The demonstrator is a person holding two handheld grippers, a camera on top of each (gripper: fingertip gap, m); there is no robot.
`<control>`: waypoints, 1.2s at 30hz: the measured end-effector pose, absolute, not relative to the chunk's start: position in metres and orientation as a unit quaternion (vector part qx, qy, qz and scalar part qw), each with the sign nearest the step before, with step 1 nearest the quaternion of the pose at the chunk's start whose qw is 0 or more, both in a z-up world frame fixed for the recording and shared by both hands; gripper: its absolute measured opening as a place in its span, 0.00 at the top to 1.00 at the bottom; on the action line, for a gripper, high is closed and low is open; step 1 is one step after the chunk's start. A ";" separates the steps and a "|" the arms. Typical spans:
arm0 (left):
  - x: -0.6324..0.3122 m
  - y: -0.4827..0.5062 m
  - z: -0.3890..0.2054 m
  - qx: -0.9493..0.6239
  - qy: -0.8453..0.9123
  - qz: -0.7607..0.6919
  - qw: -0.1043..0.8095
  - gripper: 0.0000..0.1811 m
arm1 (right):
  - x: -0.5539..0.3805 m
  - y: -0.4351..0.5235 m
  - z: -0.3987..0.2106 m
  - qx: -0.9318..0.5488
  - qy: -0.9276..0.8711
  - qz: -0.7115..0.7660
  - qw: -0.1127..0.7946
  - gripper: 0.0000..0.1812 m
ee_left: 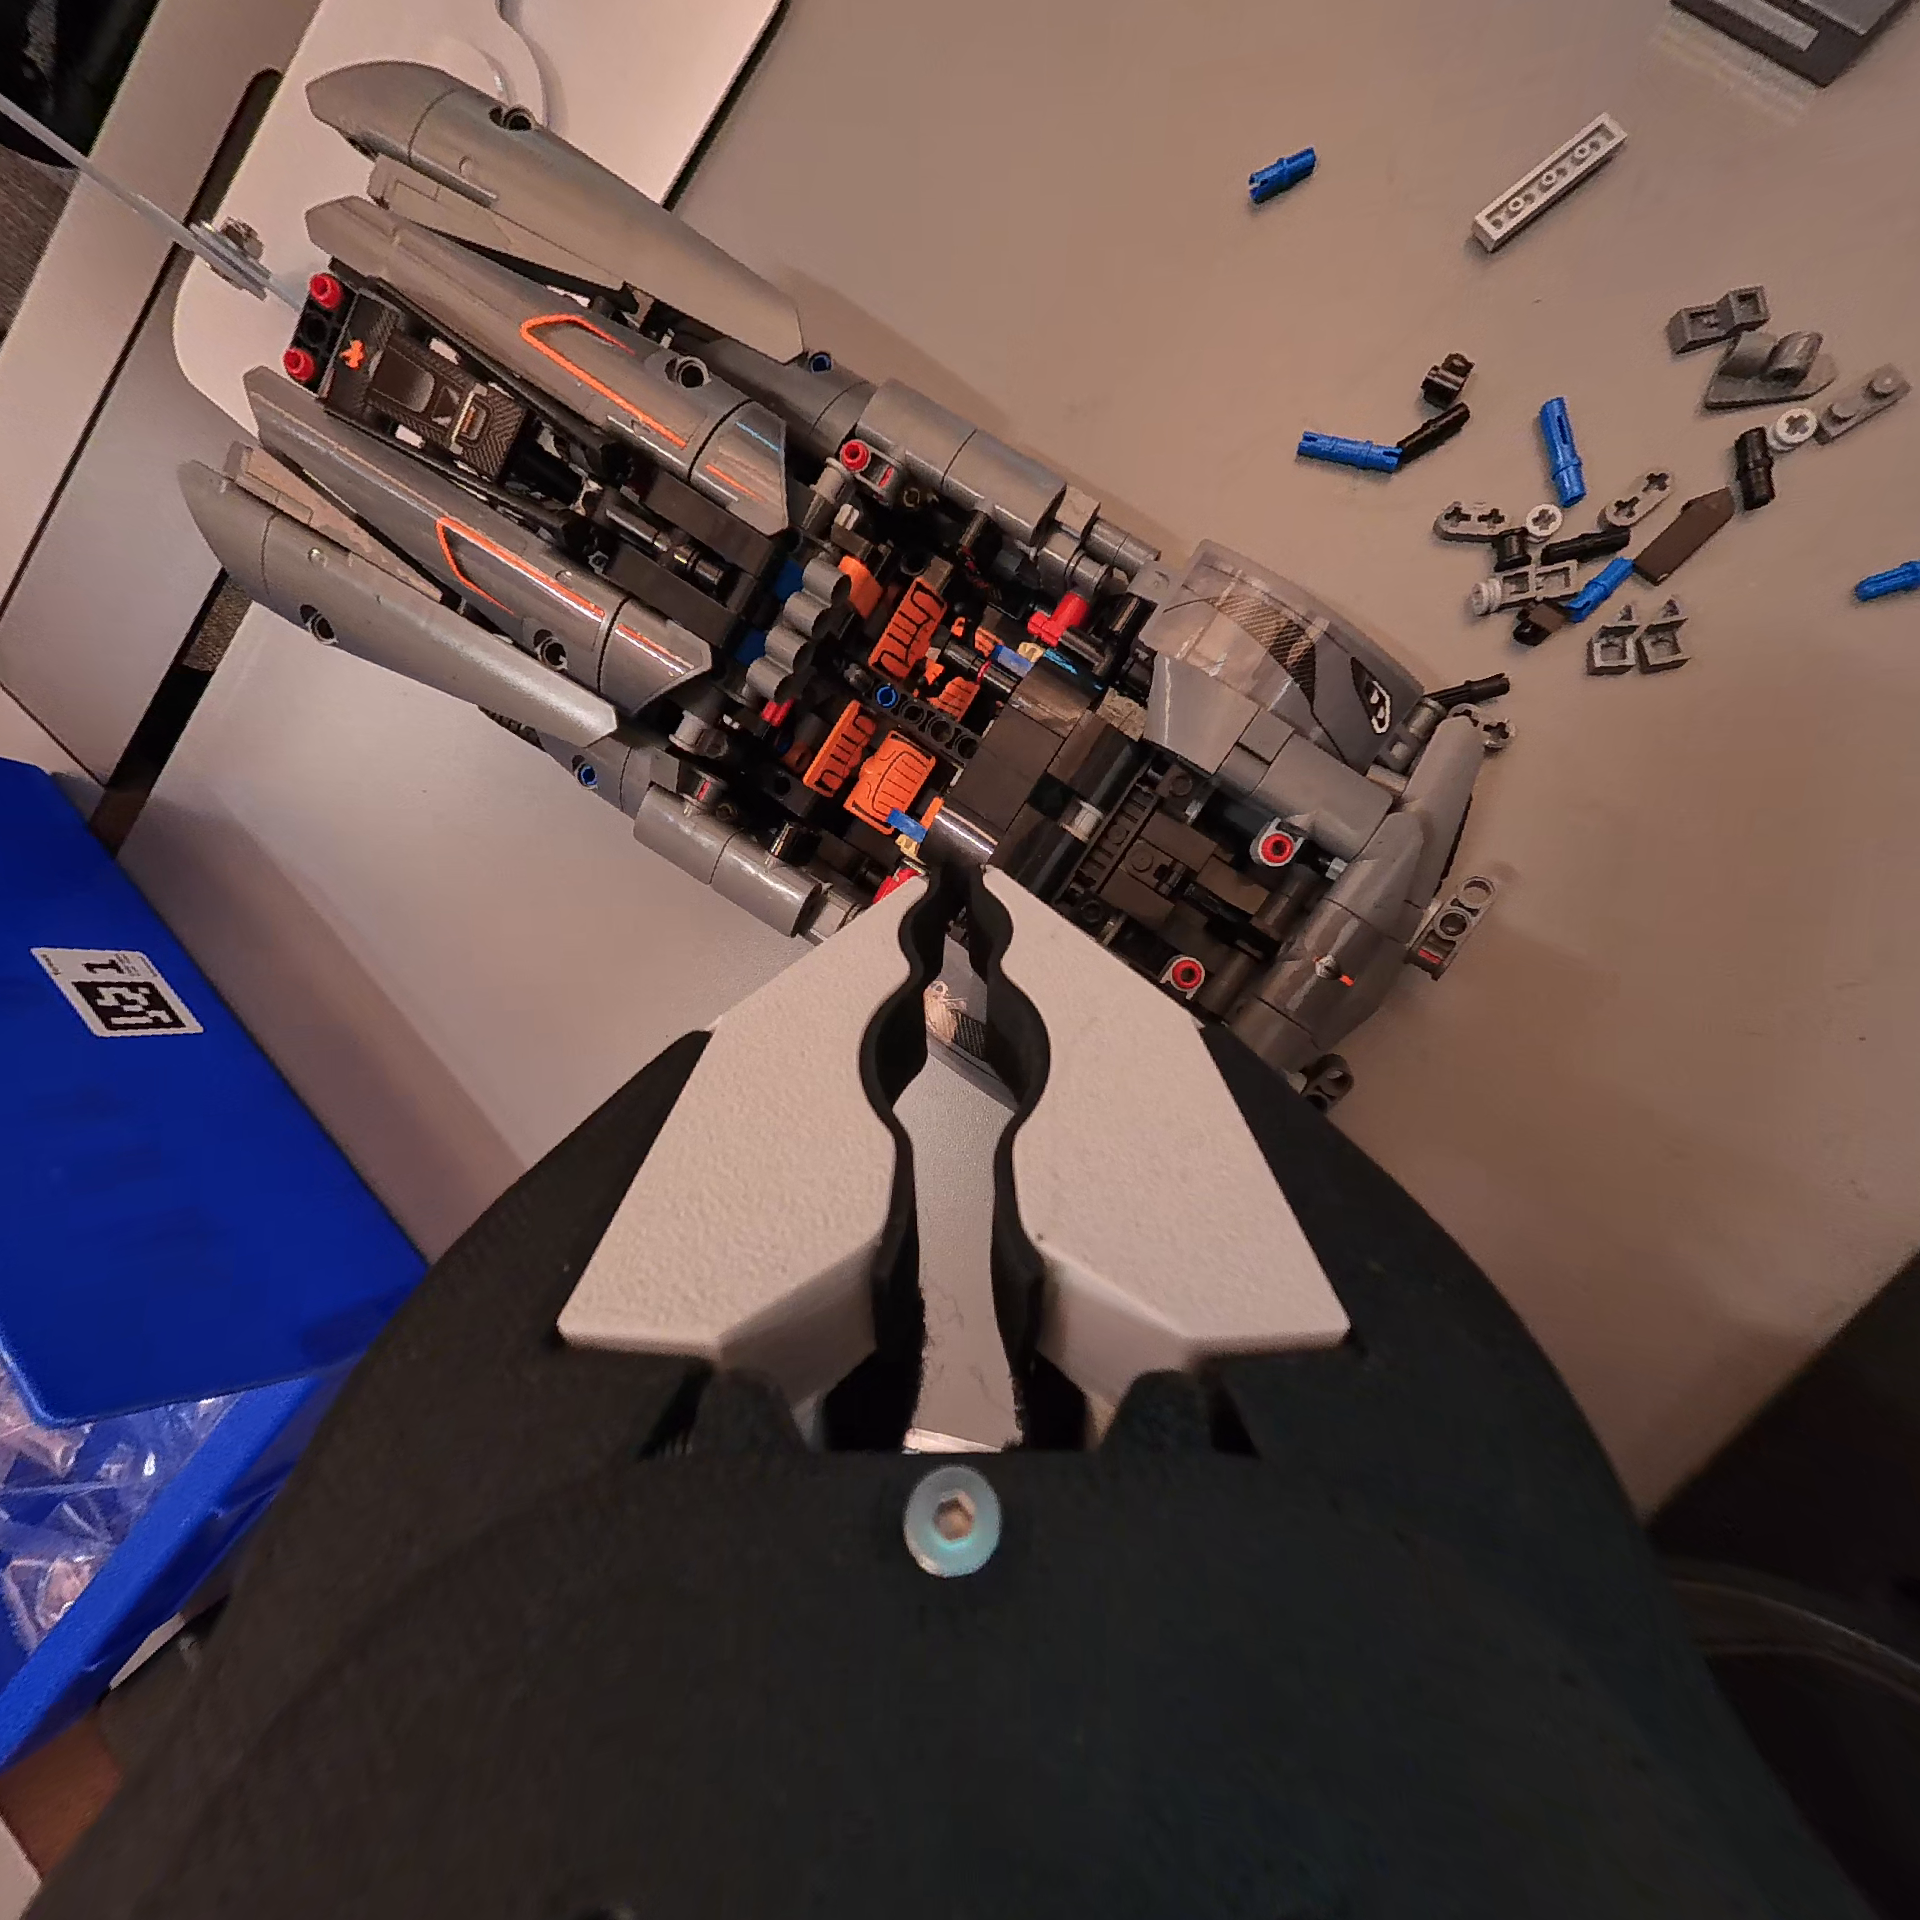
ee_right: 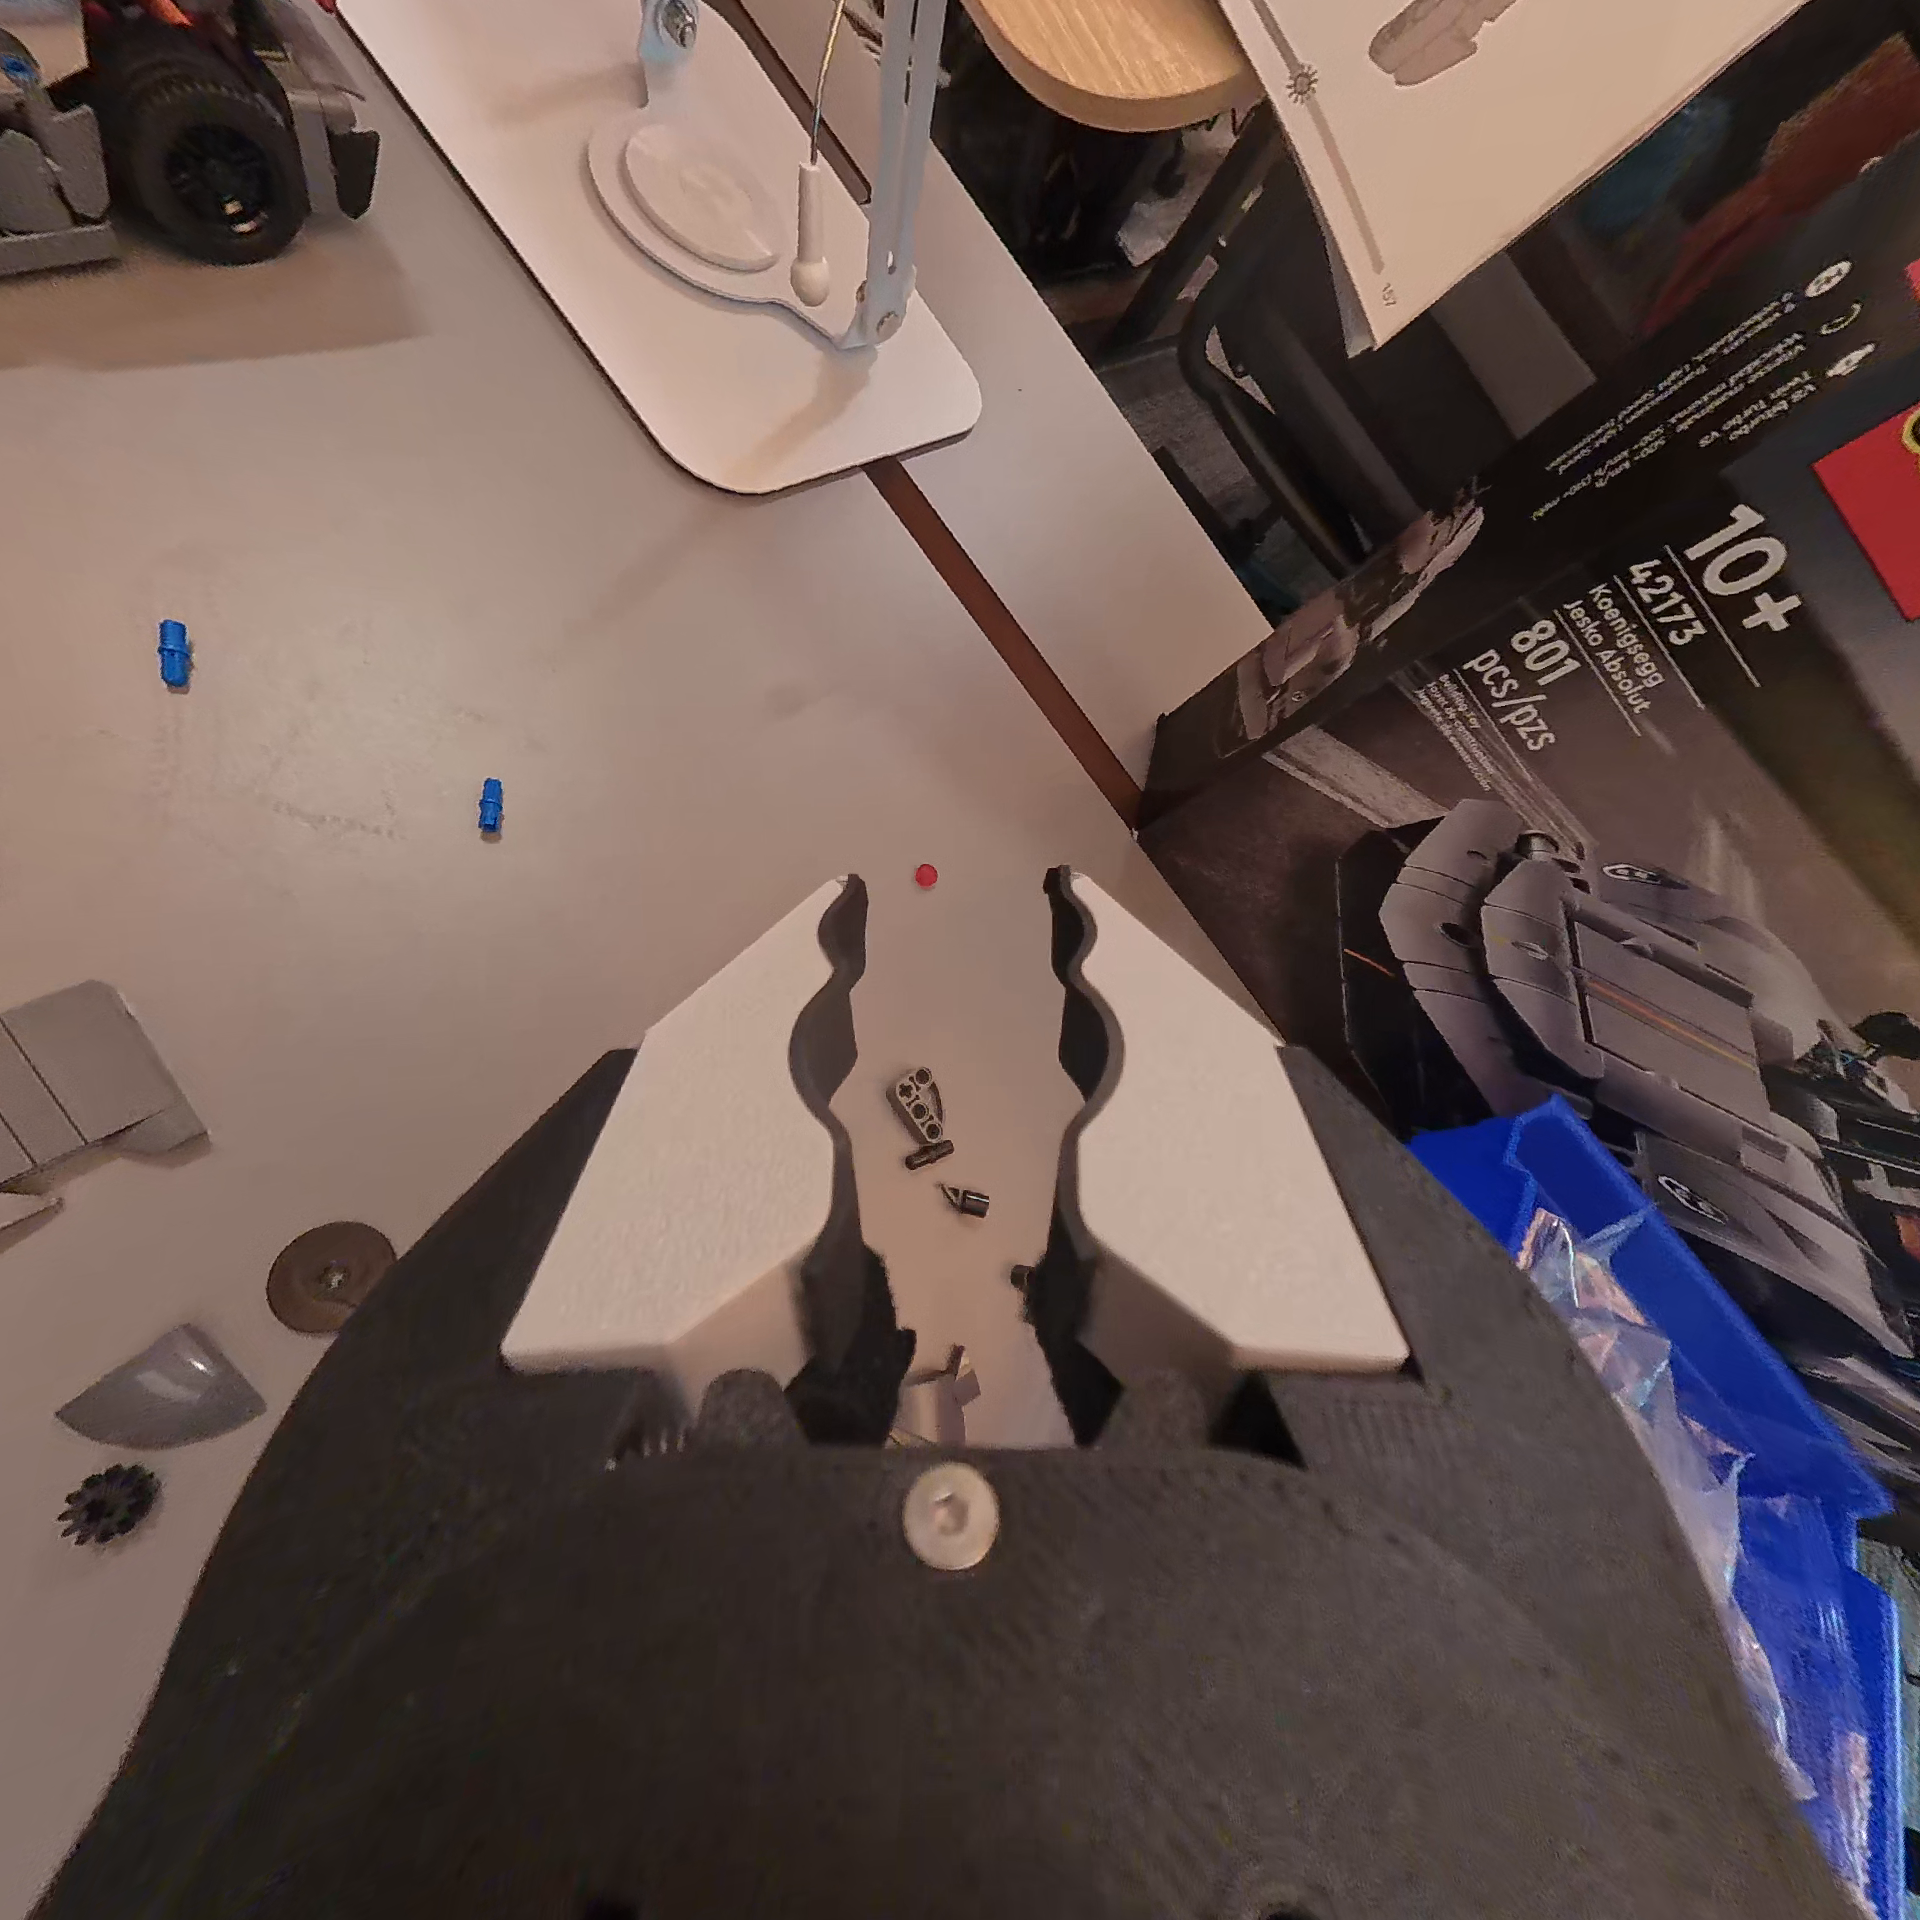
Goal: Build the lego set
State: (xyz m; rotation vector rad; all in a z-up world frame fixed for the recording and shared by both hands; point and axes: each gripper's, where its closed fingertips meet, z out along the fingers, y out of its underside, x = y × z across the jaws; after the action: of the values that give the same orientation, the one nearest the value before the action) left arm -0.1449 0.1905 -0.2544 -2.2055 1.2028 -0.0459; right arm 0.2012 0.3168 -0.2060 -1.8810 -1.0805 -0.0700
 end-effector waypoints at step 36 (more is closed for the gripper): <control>-0.145 0.189 -0.258 -0.836 0.458 -0.017 0.302 1.00 | 0.191 0.307 -0.228 -0.768 -0.483 -0.023 0.420 0.82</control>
State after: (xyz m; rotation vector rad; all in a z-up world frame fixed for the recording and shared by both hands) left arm -0.1451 0.1894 -0.2581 -2.2170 1.2158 -0.0446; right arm 0.1913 0.3072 -0.2283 -1.9259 -1.2109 -0.0570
